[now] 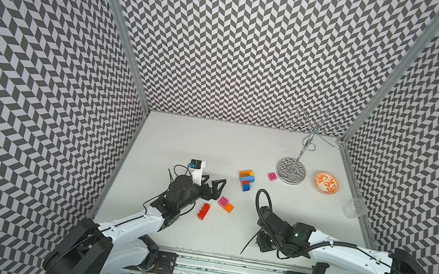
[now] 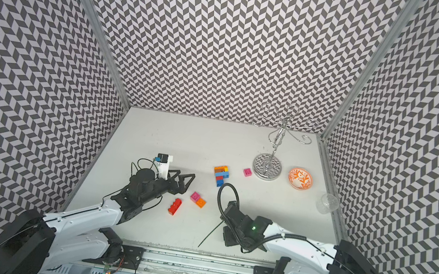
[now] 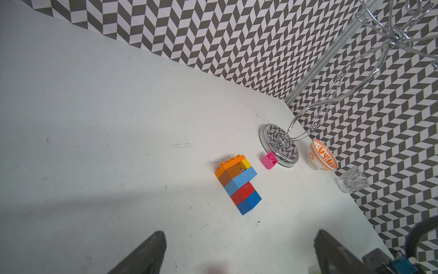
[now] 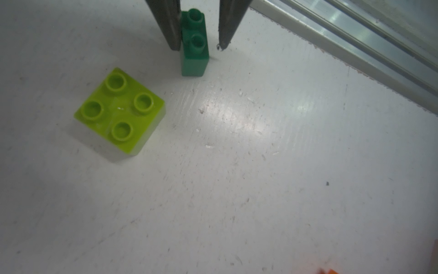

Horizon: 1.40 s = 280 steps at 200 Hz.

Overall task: Assemble the letter p with lego
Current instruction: Pick up the lego brick from the center of the board.

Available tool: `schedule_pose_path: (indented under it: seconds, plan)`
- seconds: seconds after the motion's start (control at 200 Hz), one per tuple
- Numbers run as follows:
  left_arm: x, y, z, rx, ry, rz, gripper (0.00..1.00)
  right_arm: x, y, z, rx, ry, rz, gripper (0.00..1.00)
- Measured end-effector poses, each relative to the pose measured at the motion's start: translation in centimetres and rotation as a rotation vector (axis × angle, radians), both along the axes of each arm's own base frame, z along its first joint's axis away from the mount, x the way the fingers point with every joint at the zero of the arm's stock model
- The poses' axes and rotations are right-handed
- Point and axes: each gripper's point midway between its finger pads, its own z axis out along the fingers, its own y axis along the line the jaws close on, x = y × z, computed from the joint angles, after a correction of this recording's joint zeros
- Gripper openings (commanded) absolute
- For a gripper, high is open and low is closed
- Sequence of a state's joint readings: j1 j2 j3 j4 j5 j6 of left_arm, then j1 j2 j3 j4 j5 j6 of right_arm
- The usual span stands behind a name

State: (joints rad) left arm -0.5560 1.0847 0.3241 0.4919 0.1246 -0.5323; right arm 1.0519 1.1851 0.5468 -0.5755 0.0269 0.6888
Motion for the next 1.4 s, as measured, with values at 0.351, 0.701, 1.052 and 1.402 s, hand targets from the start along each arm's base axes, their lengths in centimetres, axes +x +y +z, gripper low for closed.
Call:
schedule_pose_path:
  seconds: [0.351,0.701,1.052,1.402]
  plan:
    - [0.0,0.0,0.0,0.0,0.0,0.0,1.0,-0.1,-0.3,-1.1,-0.043,0.02,-0.001,0.11]
    - [-0.7,-0.7,0.3,-0.021,0.005,-0.054,1.0,1.1,1.4,1.6,0.082,-0.057,-0.008,0.04]
    - [-3.2,-3.5,4.7,-0.282,0.145,-0.277,1.0,6.2,5.8,13.6,0.629,-0.329,0.05,0.0]
    - [-7.3,-4.4,6.4,-0.376,0.315,-0.437,0.85,5.8,6.8,15.4,0.92,-0.315,0.201,0.0]
